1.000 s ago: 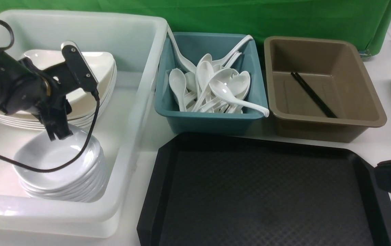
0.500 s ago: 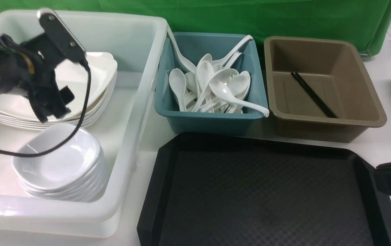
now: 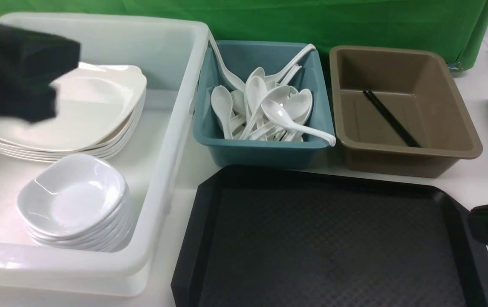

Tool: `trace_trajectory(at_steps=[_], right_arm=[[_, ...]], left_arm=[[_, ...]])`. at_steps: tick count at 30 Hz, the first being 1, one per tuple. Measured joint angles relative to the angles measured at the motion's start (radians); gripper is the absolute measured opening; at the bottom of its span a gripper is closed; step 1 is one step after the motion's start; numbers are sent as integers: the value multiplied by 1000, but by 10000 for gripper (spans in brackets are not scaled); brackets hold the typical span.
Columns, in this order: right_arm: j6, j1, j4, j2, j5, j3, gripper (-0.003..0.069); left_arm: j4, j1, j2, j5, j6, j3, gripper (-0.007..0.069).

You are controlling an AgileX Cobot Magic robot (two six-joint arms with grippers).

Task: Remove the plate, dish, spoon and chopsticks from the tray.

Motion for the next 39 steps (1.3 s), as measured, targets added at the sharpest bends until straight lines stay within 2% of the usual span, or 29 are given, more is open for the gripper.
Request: trace_trajectory(at_steps=[2, 4, 5, 7, 8, 9, 11, 20, 31, 33, 36, 38, 39], right_arm=[[7, 0, -4, 0, 0, 0, 35], [30, 0, -18, 0, 1, 0, 35], [34, 0, -20, 0, 1, 0, 35], [61, 0, -31, 0, 1, 0, 35], [64, 0, -33, 0, 0, 0, 35], [80, 0, -36, 0, -4, 0, 37], [98, 0, -38, 0, -11, 0, 46], [113, 0, -38, 0, -14, 0, 78], [113, -7, -37, 0, -27, 11, 108], [113, -36, -30, -5, -46, 32, 112], [85, -189, -10, -58, -138, 123, 113], [19, -281, 28, -102, -203, 198, 91], [-58, -364, 77, -165, -284, 284, 50]], left_arm=[[-32, 0, -64, 0, 37, 41, 14], [-142, 0, -185, 0, 132, 149, 10], [-151, 0, -201, -2, 149, 157, 10], [-276, 0, -287, -23, 268, 252, 10], [-285, 0, -293, -26, 278, 266, 10], [-349, 0, -335, -51, 357, 320, 10], [-396, 0, -372, -85, 417, 372, 10], [-408, 0, -403, -105, 454, 482, 10], [-381, 0, -403, -105, 459, 498, 13], [-380, 0, -403, -105, 459, 498, 13], [-353, -1, -403, -105, 459, 498, 13], [-337, -1, -403, -105, 459, 498, 13], [-318, -1, -403, -106, 459, 498, 13]])
